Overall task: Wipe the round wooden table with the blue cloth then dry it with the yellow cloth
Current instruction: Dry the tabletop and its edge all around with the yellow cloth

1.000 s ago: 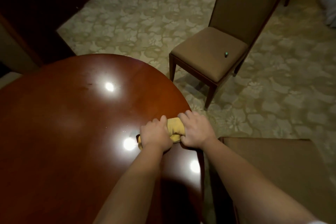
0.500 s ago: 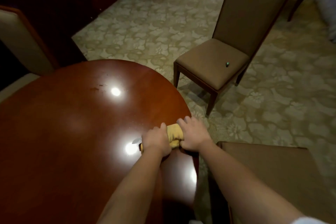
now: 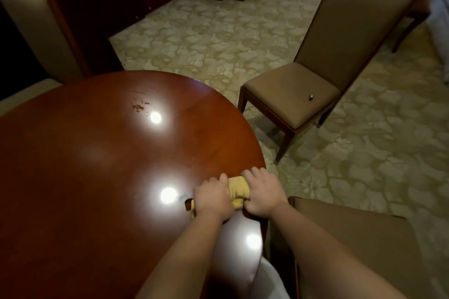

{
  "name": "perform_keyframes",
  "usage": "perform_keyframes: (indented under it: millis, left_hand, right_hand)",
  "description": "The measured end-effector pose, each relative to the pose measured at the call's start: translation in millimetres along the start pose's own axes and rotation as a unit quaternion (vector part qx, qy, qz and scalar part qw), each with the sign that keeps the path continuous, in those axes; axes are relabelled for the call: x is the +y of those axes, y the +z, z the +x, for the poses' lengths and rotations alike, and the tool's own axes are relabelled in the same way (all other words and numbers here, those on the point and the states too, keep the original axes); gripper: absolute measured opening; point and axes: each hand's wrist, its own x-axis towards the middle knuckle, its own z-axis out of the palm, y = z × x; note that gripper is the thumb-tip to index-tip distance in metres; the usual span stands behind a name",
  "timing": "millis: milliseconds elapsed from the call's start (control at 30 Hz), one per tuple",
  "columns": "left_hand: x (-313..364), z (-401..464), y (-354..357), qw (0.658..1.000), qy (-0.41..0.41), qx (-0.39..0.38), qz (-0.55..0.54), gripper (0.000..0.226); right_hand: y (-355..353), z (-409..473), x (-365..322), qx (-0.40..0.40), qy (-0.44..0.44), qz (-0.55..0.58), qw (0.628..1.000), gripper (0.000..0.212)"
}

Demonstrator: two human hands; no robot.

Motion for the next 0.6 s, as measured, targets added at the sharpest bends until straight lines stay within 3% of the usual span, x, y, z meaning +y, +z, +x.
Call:
perform_keyframes:
  millis: [600]
  left_hand:
    - [-60.2, 243.7, -71.8, 0.976, -0.205, 0.075, -0.019, 0.043]
  right_hand:
    - [-63.9, 297.1, 43.7, 0.058, -0.157, -0.008, 0.986, 0.058]
